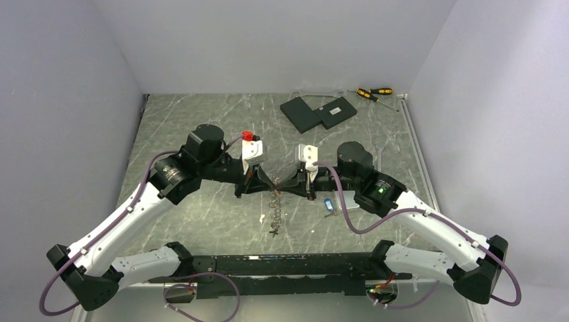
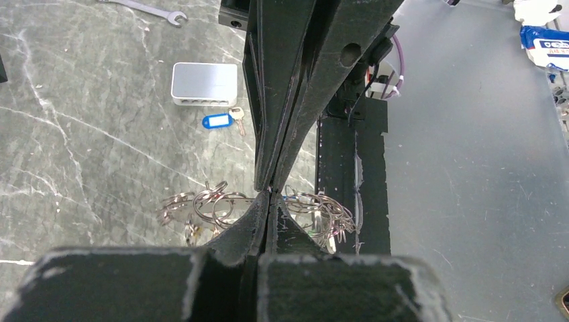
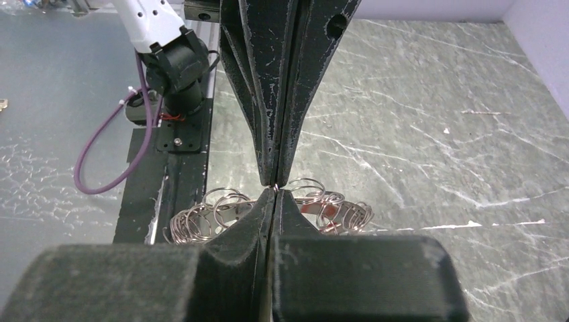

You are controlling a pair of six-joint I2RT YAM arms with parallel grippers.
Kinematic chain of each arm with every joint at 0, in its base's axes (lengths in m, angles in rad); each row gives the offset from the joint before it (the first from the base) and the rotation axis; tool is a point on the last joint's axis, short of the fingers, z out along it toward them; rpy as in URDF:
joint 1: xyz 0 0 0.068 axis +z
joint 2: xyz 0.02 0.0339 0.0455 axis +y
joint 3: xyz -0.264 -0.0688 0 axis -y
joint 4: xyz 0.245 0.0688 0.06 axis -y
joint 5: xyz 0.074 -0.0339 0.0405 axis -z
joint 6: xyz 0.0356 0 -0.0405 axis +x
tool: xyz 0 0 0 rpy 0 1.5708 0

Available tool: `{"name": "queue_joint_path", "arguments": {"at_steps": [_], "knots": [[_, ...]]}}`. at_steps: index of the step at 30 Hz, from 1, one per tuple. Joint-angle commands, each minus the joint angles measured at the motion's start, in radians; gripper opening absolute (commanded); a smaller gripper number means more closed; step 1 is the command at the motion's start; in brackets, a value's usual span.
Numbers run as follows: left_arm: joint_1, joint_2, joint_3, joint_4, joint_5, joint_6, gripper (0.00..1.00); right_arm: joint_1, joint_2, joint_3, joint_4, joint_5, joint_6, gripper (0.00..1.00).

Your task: Put the keys on the keyring

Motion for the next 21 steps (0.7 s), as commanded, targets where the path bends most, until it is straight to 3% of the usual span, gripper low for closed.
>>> {"name": "queue_joint_path", "arguments": {"at_steps": [1,9,16,18,21], "knots": [[-0.003,-0.028,0.014,0.069,0.02,-0.005,0.0,0.005,-0.008,0.008,0.051,-0.064,-0.016,0.0],[-0.003,-0.045,0.007,0.092,0.02,-0.025,0.0,0.005,-0.031,-0.02,0.106,-0.078,-0.001,0.0],[-0.003,-0.079,-0.008,0.095,-0.006,-0.032,0.45,0.005,-0.06,-0.043,0.156,-0.058,0.022,0.0],[-0.003,-0.092,-0.013,0.093,-0.018,-0.035,0.51,0.005,-0.067,-0.044,0.16,-0.045,0.025,0.0],[-0.003,-0.117,-0.031,0.092,-0.03,-0.039,0.51,0.005,-0.078,-0.052,0.18,-0.032,0.035,0.0]]}}
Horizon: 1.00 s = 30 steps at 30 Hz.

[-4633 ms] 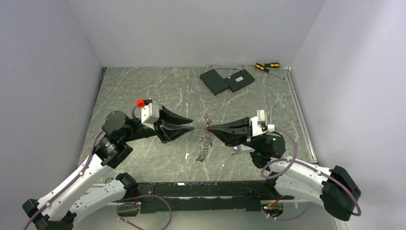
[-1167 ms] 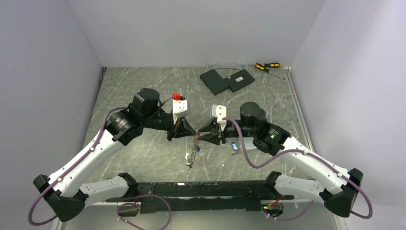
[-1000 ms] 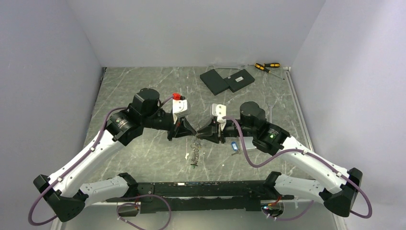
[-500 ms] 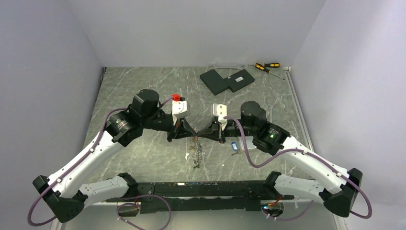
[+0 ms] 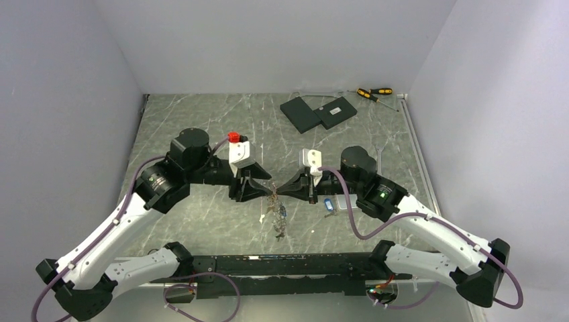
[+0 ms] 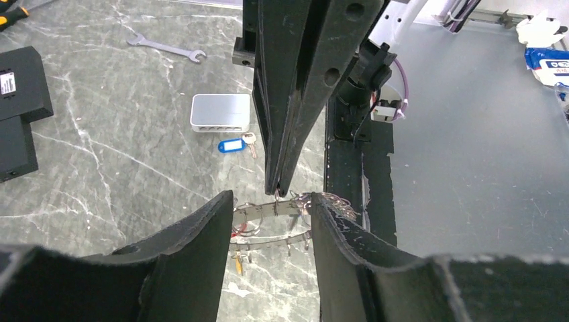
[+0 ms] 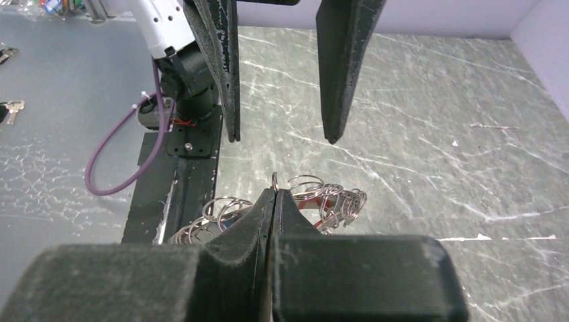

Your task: Put the keys on the keyring

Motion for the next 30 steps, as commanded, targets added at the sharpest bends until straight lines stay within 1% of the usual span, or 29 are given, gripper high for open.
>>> {"name": "queue_joint_path", "arguments": {"at_steps": [1,6,11,14,18,27,28,30], "knots": [[-0.001,-0.049,-0.033,0.046,-0.019,-0.012,0.5,0.004,-0.046,0.002,0.133,0.008,0.022,0.0],[-0.001,-0.081,-0.099,0.117,-0.018,-0.044,0.48,0.004,-0.057,0.003,0.149,0.021,0.029,0.0],[-0.001,-0.054,-0.114,0.163,0.009,-0.066,0.47,0.004,-0.062,0.01,0.15,0.013,0.032,0.0],[-0.001,-0.036,-0.123,0.207,0.035,-0.083,0.44,0.004,-0.063,0.007,0.157,0.015,0.035,0.0],[-0.001,-0.006,-0.118,0.234,0.061,-0.094,0.36,0.004,-0.062,0.006,0.155,0.017,0.031,0.0],[0.0,0.017,-0.106,0.217,0.085,-0.082,0.21,0.003,-0.077,-0.004,0.158,0.049,0.02,0.0],[-0.001,0.018,-0.104,0.213,0.087,-0.08,0.17,0.002,-0.079,-0.005,0.161,0.051,0.021,0.0],[-0.001,0.023,-0.1,0.204,0.091,-0.079,0.0,0.003,-0.082,-0.007,0.166,0.051,0.023,0.0]]}}
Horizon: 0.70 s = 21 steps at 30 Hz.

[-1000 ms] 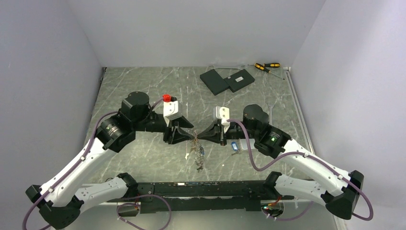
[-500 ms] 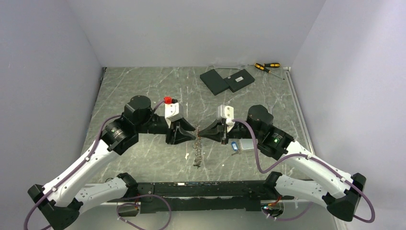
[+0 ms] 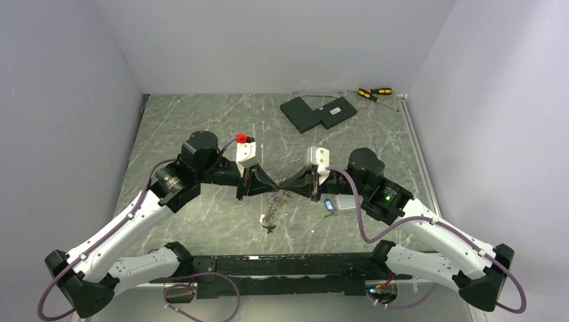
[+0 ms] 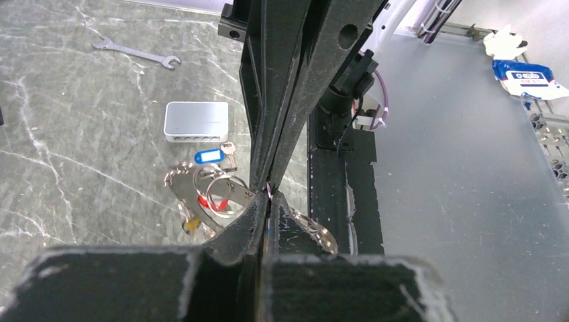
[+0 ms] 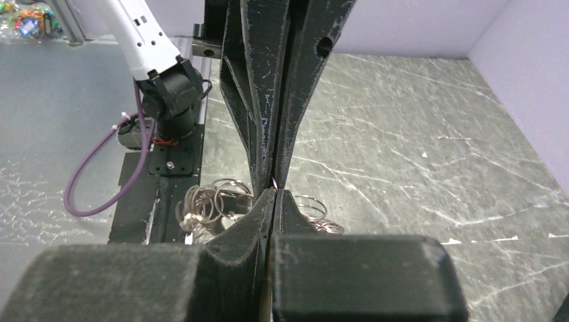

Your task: Put the keys on the keyring

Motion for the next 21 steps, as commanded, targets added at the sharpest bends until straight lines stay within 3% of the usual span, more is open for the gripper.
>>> {"name": "queue_joint_path", "arguments": {"at_steps": [1,12,16,18,21], "knots": [[0.0,0.014,0.023,0.011,0.033,0.011,0.0,0.004,-0.033,0.009,0.107,0.004,0.002,0.0],[-0.001,0.004,0.02,-0.004,0.012,0.025,0.0,0.004,-0.034,0.021,0.093,0.011,0.006,0.0],[-0.001,-0.012,0.01,0.013,-0.005,0.03,0.0,0.004,-0.051,0.015,0.08,0.018,0.004,0.37],[-0.001,-0.012,0.012,0.013,-0.014,0.032,0.0,0.004,-0.058,0.011,0.071,0.021,0.002,0.45],[0.0,-0.009,0.015,0.014,-0.018,0.041,0.0,0.004,-0.064,0.0,0.058,0.039,-0.001,0.5]]}}
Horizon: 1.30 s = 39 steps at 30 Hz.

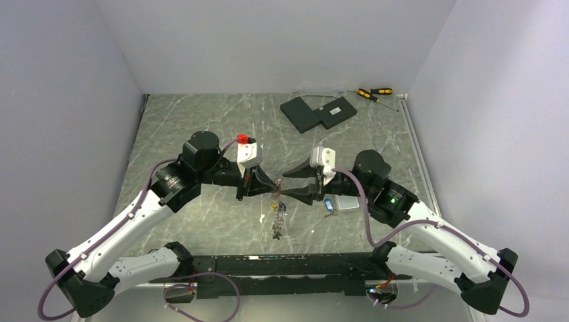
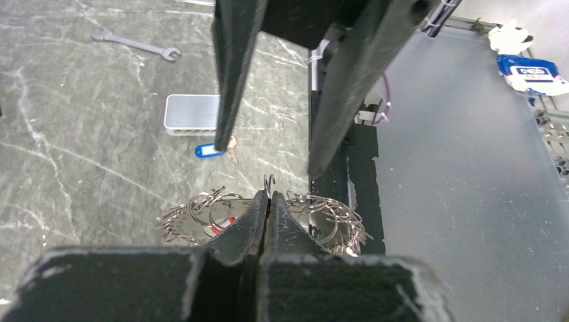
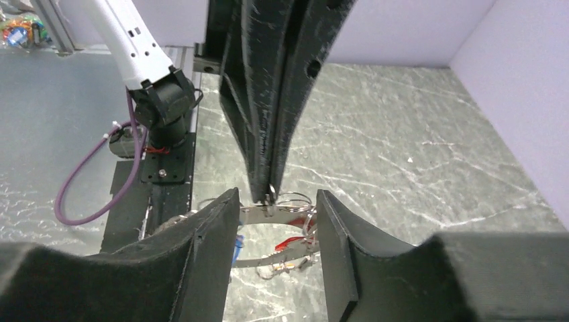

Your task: Put the keys on the keyring

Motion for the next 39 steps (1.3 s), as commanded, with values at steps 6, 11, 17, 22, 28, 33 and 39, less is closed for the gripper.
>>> {"name": "queue_joint_path", "arguments": {"at_steps": [6,11,17,22,28,33,39], "knots": [[0.004,0.017,0.045,0.0,-0.033,0.069,0.0,0.007,-0.071,-0.025,0.057,0.038,0.007,0.53],[0.004,0.021,0.041,0.019,-0.074,0.096,0.0,0.007,-0.117,-0.074,0.084,0.152,0.025,0.56],[0.004,0.034,0.036,0.02,-0.114,0.124,0.0,0.006,-0.146,-0.135,0.124,0.415,0.109,0.65],[0.004,-0.008,-0.043,0.085,-0.215,0.132,0.0,0.006,-0.096,-0.103,-0.018,0.843,0.285,0.7],[0.005,-0.053,-0.107,0.121,-0.27,0.144,0.0,0.006,-0.005,-0.025,-0.288,1.038,0.506,0.73],[0.009,-0.075,-0.132,0.129,-0.298,0.159,0.0,0.006,0.061,0.0,-0.472,1.095,0.734,0.73],[0.012,-0.126,-0.152,0.124,-0.378,0.167,0.0,0.006,0.091,-0.053,-0.607,1.098,1.079,0.73]]}}
